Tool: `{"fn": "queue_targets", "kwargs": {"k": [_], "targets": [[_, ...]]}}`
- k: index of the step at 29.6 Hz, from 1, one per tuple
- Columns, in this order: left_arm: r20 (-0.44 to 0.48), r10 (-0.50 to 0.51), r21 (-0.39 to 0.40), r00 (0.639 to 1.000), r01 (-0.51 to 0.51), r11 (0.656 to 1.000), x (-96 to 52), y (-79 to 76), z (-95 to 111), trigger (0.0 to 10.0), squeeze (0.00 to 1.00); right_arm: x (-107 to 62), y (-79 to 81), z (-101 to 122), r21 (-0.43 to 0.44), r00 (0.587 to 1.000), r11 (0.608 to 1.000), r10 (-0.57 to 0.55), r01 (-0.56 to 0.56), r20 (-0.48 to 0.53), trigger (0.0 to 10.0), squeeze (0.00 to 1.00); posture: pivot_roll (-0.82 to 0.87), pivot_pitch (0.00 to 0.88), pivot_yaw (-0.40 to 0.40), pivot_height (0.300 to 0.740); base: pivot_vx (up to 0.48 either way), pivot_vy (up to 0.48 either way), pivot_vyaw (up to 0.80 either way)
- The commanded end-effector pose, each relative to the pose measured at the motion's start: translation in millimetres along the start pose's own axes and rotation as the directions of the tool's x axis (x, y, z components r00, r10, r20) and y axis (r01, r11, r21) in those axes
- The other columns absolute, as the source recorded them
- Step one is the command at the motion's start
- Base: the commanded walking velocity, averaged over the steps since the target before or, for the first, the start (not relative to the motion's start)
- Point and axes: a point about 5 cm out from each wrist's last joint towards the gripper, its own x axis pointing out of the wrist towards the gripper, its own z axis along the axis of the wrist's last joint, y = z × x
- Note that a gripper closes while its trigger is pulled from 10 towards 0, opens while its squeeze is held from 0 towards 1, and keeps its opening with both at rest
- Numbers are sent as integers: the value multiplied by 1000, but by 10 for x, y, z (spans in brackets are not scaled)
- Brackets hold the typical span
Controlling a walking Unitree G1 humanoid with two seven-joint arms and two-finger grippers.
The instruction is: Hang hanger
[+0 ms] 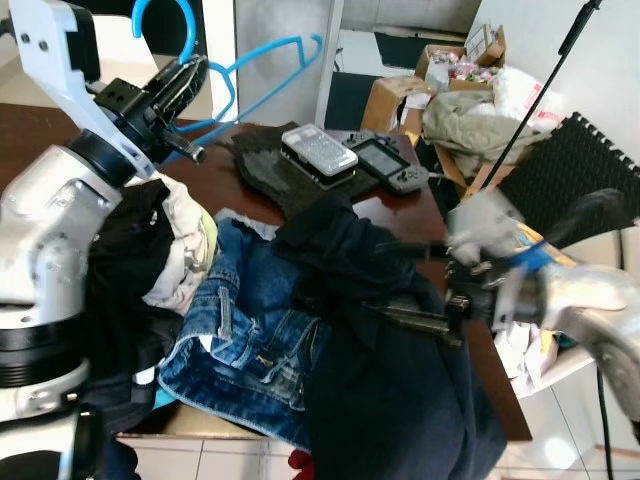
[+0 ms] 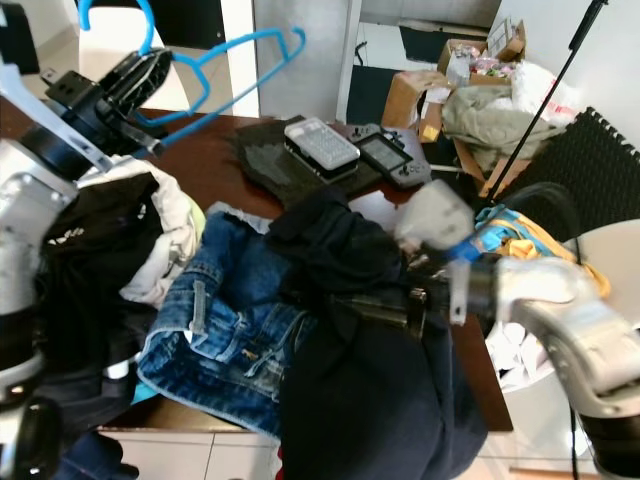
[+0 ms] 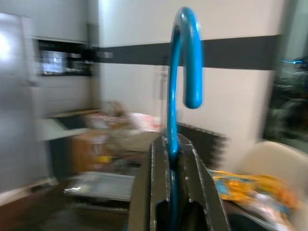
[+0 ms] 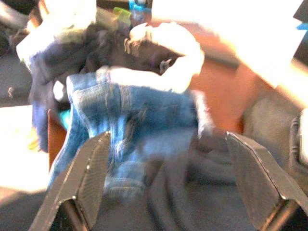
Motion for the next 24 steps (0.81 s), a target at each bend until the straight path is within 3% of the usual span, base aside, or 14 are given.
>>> {"fn": "queue_targets", "kwargs": {"k": [1, 2, 3, 4, 5, 6, 7, 10, 11, 12, 14, 18, 22, 24], "targets": [[-17, -127, -18, 992, 127, 992, 18, -125, 27, 10000, 0, -42, 0, 96, -26, 999, 1000, 6, -5, 49, 10000, 973, 86, 127, -52, 740, 0, 0, 0], [-32, -295, -83, 955, 292, 953, -18, -266, 49, 10000, 0, -116, -36, 207, -48, 994, 999, -6, 12, 111, 10000, 71, 87, 126, -51, 740, 0, 0, 0], [-32, -295, -83, 955, 292, 953, -18, -266, 49, 10000, 0, -116, -36, 207, -48, 994, 999, -6, 12, 111, 10000, 71, 87, 126, -51, 740, 0, 0, 0], [-34, -454, -156, 890, 444, 882, -56, -364, 103, 10000, 0, -197, -67, 361, -85, 986, 996, 0, 14, 164, 10000, 0, 93, 128, -48, 740, 0, 0, 0], [-34, -454, -156, 890, 444, 882, -56, -364, 103, 10000, 0, -197, -67, 361, -85, 986, 996, 0, 14, 164, 10000, 0, 93, 128, -48, 740, 0, 0, 0], [-19, -570, -213, 822, 553, 805, -82, -435, 162, 10000, 0, -252, -81, 481, -125, 983, 992, 18, 6, 184, 10000, 0, 96, 127, -40, 740, 0, 0, 0], [-19, -570, -213, 822, 553, 805, -82, -435, 162, 10000, 0, -252, -81, 481, -125, 983, 992, 18, 6, 184, 10000, 0, 96, 127, -40, 740, 0, 0, 0], [21, -743, -285, 669, 716, 637, -88, -609, 249, 10000, 0, -232, -53, 670, -232, 987, 972, 80, -47, 137, 10000, 0, 91, 123, -32, 740, 0, 0, 0], [21, -743, -285, 669, 716, 637, -88, -609, 249, 10000, 0, -232, -53, 670, -232, 987, 972, 80, -47, 137, 10000, 0, 91, 123, -32, 740, 0, 0, 0], [6, -780, -291, 625, 747, 597, -84, -688, 215, 10000, 0, -186, -21, 742, -268, 985, 960, 114, -76, 131, 10000, 0, 90, 120, -31, 740, 0, 0, 0], [-14, -805, -297, 593, 767, 569, -83, -749, 175, 10000, 0, -149, 5, 807, -299, 982, 950, 140, -96, 130, 10000, 0, 90, 120, -31, 740, 0, 0, 0], [-46, -823, -278, 566, 784, 555, -66, -816, 97, 10000, 0, -80, 59, 919, -339, 973, 929, 197, -147, 119, 10000, 0, 82, 116, -31, 740, 0, 0, 0], [-95, -806, -233, 584, 774, 589, -37, -820, 24, 10000, 0, -23, 91, 918, -352, 974, 917, 221, -187, 57, 10000, 0, 82, 116, -31, 740, 0, 0, 0], [-278, -661, -25, 697, 682, 731, 59, -683, -177, 10000, 0, -6, 131, 811, -302, 967, 919, 253, -252, -37, 10000, 0, 73, 119, -36, 740, 0, 0, 0]]}}
